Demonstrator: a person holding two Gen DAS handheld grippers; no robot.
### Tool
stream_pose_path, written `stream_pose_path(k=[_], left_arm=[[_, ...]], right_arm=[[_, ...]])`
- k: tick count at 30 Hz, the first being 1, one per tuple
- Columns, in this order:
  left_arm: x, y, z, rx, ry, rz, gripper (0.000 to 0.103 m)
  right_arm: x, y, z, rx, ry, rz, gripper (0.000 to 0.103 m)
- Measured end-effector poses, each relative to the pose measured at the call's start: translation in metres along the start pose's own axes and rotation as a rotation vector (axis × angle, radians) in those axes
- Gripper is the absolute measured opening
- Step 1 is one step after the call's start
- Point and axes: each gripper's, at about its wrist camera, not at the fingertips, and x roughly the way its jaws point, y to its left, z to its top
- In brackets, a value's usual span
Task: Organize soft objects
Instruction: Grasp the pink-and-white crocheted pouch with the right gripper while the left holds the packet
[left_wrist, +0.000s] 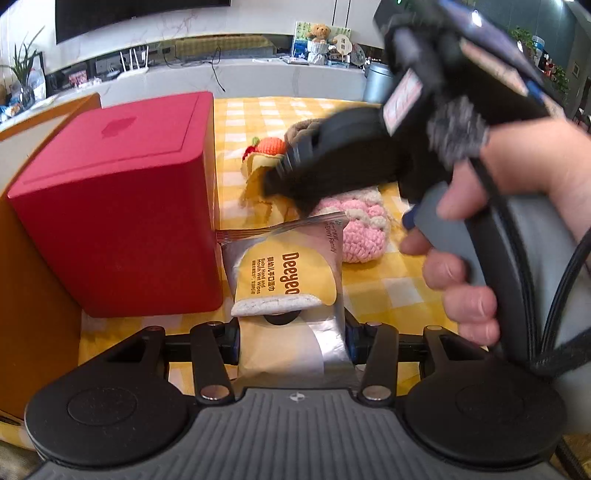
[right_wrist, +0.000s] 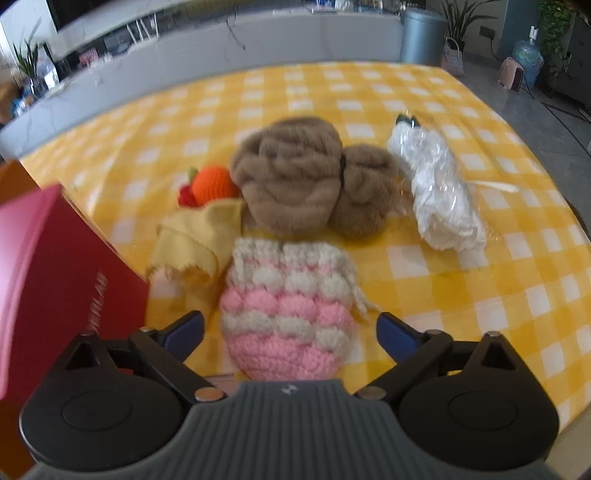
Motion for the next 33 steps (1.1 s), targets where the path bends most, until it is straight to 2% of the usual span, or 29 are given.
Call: stream_pose_path(k=[2, 3, 5, 7, 10, 13, 16, 18, 21, 28, 31, 33], left_arm=[[0.003, 0.001, 0.0, -0.005, 0.02, 0.002, 0.053], [0.003, 0.001, 0.0, -0.008, 0.023, 0.002, 0.053], [0.004, 0.001, 0.001, -0.009, 0.029, -0.001, 0.053], [0.004, 0.001, 0.001, -0.009, 0.025, 0.004, 0.053], [0.003, -0.001, 0.001, -0.003, 0.017, 0.011, 0.053], [0.003, -0.005, -0.001, 0.009, 0.015, 0.014, 0.053], [0.003, -0.006, -0.002, 0.013, 0.019, 0.017, 0.053], [0.004, -0.006, -0.002, 0.013, 0.026, 0.015, 0.053], [0.006, -0.005, 0.0, 0.012, 0.032, 0.016, 0.053], [0.009, -0.006, -0.001, 0.017, 0.041, 0.02, 0.053], [0.009, -0.006, 0.0, 0.02, 0.035, 0.023, 0.053], [0.008, -0.007, -0.001, 0.03, 0.028, 0.019, 0.053]], right_arm=[[0.006, -0.002, -0.004, -0.021, 0.039, -0.02, 0.075], [0.004, -0.006, -0.006, -0.01, 0.034, 0.006, 0.061], [-0.003, -0.013, -0.006, 0.01, 0.043, 0.047, 0.055], [-0.008, -0.017, -0.01, -0.006, 0.043, 0.008, 0.053], [-0.012, -0.03, -0.017, 0.005, 0.046, -0.05, 0.052], [-0.017, -0.05, -0.023, 0.076, 0.068, -0.074, 0.053], [-0.021, -0.061, -0.032, 0.132, 0.096, -0.062, 0.057], [-0.02, -0.063, -0.032, 0.151, 0.099, -0.068, 0.071], [-0.015, -0.061, -0.027, 0.134, 0.092, -0.109, 0.08], [-0.008, -0.041, -0.017, 0.032, 0.072, -0.101, 0.08], [-0.007, -0.037, -0.019, -0.003, 0.067, -0.119, 0.071], [-0.012, -0.039, -0.02, 0.004, 0.051, -0.101, 0.058]])
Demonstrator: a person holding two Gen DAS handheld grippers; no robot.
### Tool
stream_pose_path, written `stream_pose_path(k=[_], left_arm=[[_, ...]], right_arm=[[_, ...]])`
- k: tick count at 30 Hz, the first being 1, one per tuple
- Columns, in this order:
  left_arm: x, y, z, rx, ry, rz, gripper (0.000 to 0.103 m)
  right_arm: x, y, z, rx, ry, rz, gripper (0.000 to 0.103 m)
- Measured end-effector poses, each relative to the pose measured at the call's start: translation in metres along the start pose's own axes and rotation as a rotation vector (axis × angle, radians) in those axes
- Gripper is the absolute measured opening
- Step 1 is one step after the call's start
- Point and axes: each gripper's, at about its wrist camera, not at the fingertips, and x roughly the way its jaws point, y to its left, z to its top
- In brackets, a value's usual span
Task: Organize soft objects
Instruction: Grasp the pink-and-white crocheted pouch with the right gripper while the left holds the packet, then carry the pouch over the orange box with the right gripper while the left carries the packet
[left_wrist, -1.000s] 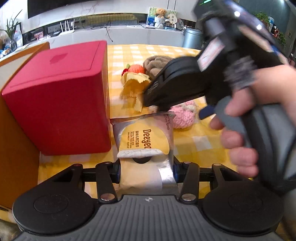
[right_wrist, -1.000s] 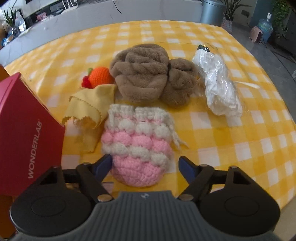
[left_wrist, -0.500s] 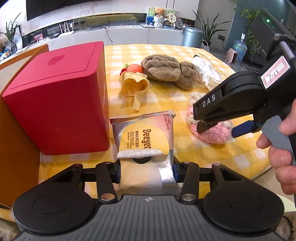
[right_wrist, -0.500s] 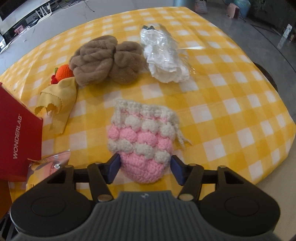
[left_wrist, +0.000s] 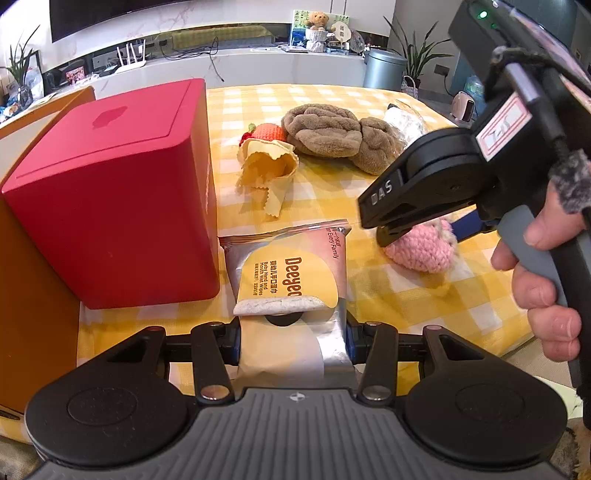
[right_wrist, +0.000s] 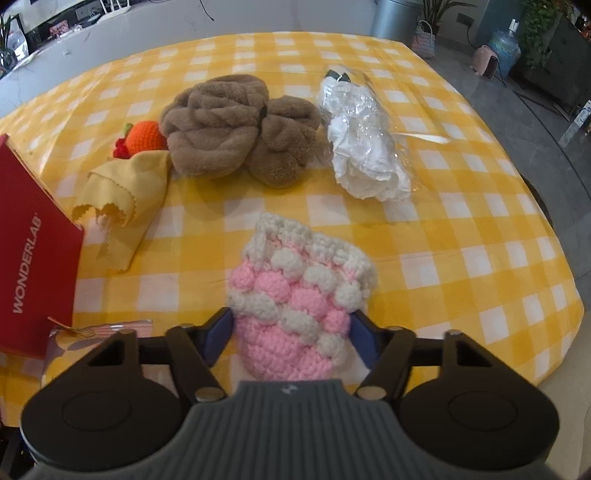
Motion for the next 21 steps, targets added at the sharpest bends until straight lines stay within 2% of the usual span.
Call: stream_pose_path(k=[4, 8, 15, 21], left_arm=[[-0.006, -0.005, -0.002, 0.036, -0.033, -0.01, 0.053], [-0.013, -0.01, -0.001, 0.062, -0.051, -0.029, 0.053], [-0.025, -0.019, 0.002, 0.117, -0.093, -0.084, 0.053], [-0.03, -0.025, 0.006, 0.134, -0.106, -0.112, 0.053]], right_arm=[[-0.01, -0.012, -0.004, 0.064, -0.021, 0.026, 0.05], [-0.022, -0.024, -0.009, 0.12, -0.056, 0.041, 0.05], [-0.039, -0.042, -0.011, 0.235, -0.12, 0.12, 0.05], [-0.04, -0.046, -0.011, 0.251, -0.131, 0.13, 0.051]])
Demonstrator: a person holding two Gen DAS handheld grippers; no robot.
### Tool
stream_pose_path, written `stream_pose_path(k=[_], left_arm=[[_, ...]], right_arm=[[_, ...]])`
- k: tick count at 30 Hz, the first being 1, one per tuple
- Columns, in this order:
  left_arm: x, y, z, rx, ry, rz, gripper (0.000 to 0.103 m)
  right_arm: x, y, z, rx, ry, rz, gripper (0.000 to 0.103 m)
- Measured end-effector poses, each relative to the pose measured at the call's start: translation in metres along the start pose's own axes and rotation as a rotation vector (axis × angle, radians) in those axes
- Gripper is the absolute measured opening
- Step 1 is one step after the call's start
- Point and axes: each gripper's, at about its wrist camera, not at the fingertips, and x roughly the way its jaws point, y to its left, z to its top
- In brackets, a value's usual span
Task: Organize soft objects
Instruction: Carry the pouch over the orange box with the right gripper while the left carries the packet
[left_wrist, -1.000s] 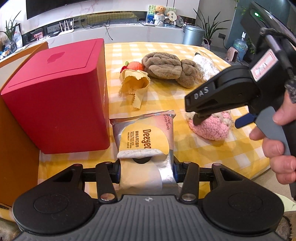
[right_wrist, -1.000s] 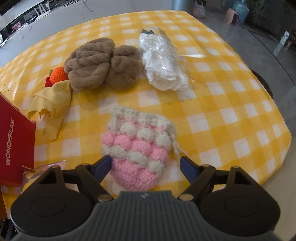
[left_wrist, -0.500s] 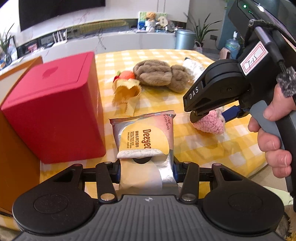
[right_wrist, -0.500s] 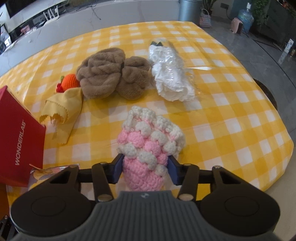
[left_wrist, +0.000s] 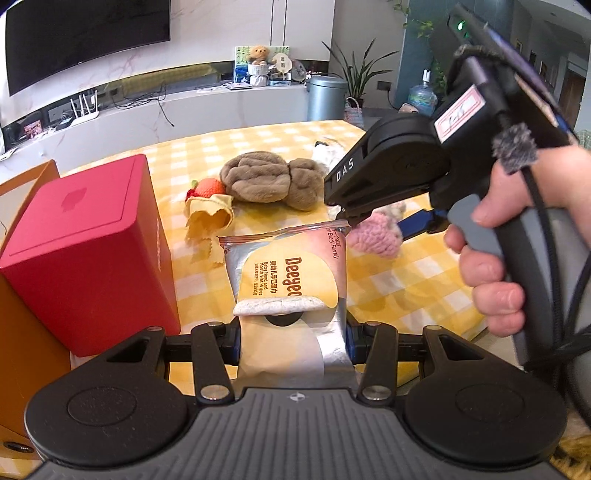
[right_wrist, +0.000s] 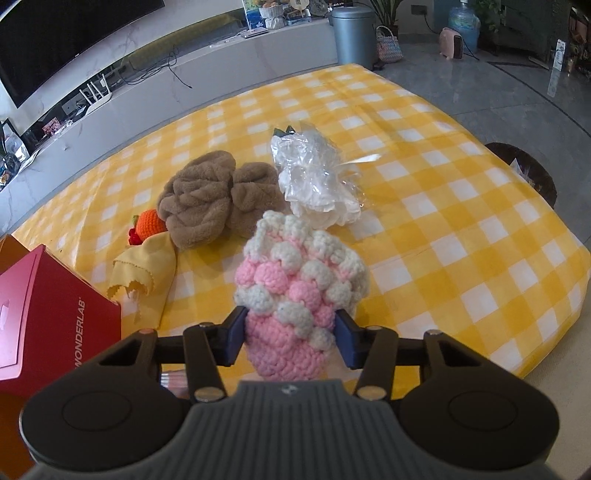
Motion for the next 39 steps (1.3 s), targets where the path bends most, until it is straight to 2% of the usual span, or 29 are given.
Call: stream_pose_path(k=[11, 18, 22, 28, 34, 37, 39], left_arm=[[-0.013, 0.01, 0.016, -0.048, -0.048, -0.017, 0.052], [-0.049, 0.02, 0.044, -0.071, -0.143, -0.025, 0.052], [-0.078, 0.039, 0.063, -0.095, -0.198, -0.022, 0.053], [-0.128, 0.09, 0.073, -0.122, -0.285, 0.048, 0.053], [-0.17, 0.161, 0.063, -0.263, -0.357, 0.159, 0.053], [-0.178, 0.196, 0.052, -0.342, -0.372, 0.216, 0.053], [-0.178, 0.215, 0.048, -0.355, -0.365, 0.259, 0.053]], right_arm=[[-0.023, -0.017, 0.002, 0.083, -0.071, 0.058, 0.05], [-0.055, -0.021, 0.004, 0.136, -0.153, 0.162, 0.05], [-0.067, -0.015, 0.005, 0.147, -0.169, 0.271, 0.05], [-0.089, 0.01, 0.003, 0.097, -0.189, 0.396, 0.05], [-0.112, 0.044, 0.0, 0.065, -0.212, 0.519, 0.05], [-0.127, 0.075, -0.006, 0.011, -0.226, 0.568, 0.05], [-0.134, 0.101, -0.012, -0.041, -0.226, 0.603, 0.05]])
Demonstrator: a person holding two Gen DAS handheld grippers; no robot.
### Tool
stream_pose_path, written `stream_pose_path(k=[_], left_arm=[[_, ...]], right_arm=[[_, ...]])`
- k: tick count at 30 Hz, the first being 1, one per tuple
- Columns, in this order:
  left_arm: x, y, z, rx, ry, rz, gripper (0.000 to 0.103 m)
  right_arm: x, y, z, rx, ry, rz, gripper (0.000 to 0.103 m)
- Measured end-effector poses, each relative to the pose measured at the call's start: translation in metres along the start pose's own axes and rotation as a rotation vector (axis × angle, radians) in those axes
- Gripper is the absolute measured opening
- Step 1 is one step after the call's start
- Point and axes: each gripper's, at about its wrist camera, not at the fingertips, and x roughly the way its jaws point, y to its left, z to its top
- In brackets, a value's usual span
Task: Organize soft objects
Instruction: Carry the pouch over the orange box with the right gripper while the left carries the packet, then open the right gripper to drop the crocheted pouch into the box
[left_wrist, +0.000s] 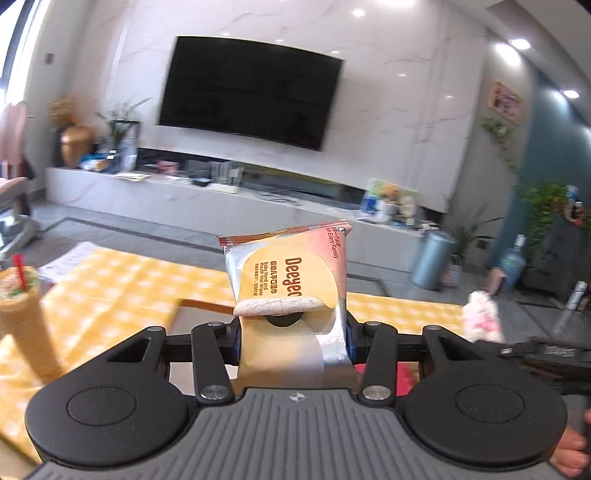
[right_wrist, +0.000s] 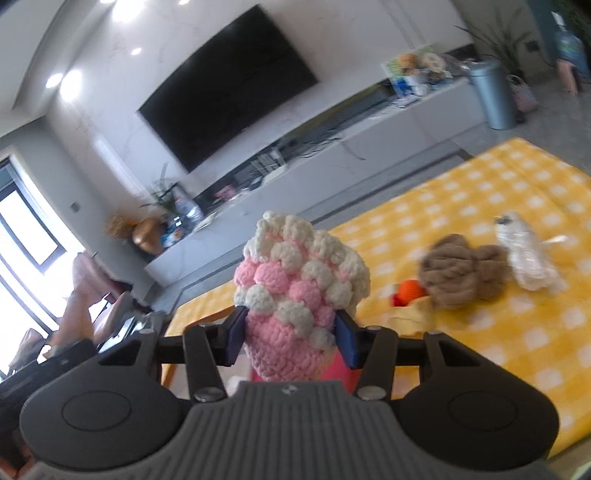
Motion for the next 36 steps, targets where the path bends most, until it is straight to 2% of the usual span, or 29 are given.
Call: stream_pose_path(k=[3, 6, 11, 13, 17, 19, 21, 23, 25, 28, 29, 30, 32, 36], left_arm=[[0.01, 0.021, 0.002, -0.007, -0.006, 0.059, 0.053], [0.017, 0.038, 0.001, -0.014, -0.005, 0.088, 0.053], [0.034, 0.057, -0.005, -0.028, 0.002, 0.093, 0.053], [0.033, 0.066, -0.01, -0.039, 0.012, 0.087, 0.053], [0.041, 0.077, -0.015, -0.074, 0.032, 0.057, 0.053], [0.046, 0.079, -0.015, -0.093, 0.04, 0.049, 0.053], [0.051, 0.079, -0.016, -0.099, 0.048, 0.06, 0.053], [0.053, 0.083, -0.014, -0.104, 0.054, 0.072, 0.053], [0.051, 0.087, -0.012, -0.116, 0.048, 0.08, 0.053], [0.048, 0.092, -0.011, -0.127, 0.04, 0.1, 0.053], [0.049, 0.093, -0.01, -0.132, 0.041, 0.104, 0.053], [0.05, 0.094, -0.01, -0.133, 0.044, 0.103, 0.053], [0.054, 0.093, -0.011, -0.13, 0.055, 0.09, 0.053], [0.069, 0.081, -0.015, -0.095, 0.097, 0.061, 0.053]], right_arm=[[0.02, 0.04, -0.011, -0.069, 0.043, 0.038, 0.05], [0.051, 0.076, -0.027, -0.166, 0.087, 0.025, 0.05], [0.134, 0.116, -0.06, -0.331, 0.203, -0.063, 0.05], [0.171, 0.128, -0.076, -0.402, 0.255, -0.138, 0.05], [0.234, 0.135, -0.098, -0.542, 0.322, -0.247, 0.05], [0.257, 0.131, -0.101, -0.573, 0.351, -0.313, 0.05], [0.272, 0.127, -0.102, -0.579, 0.379, -0.323, 0.05], [0.279, 0.122, -0.1, -0.56, 0.404, -0.29, 0.05], [0.277, 0.123, -0.1, -0.565, 0.402, -0.264, 0.055], [0.256, 0.136, -0.102, -0.602, 0.332, -0.235, 0.066], [0.247, 0.139, -0.1, -0.621, 0.306, -0.228, 0.08], [0.238, 0.141, -0.097, -0.636, 0.276, -0.23, 0.088], [0.218, 0.141, -0.092, -0.656, 0.22, -0.234, 0.089], [0.184, 0.133, -0.085, -0.671, 0.173, -0.212, 0.092]])
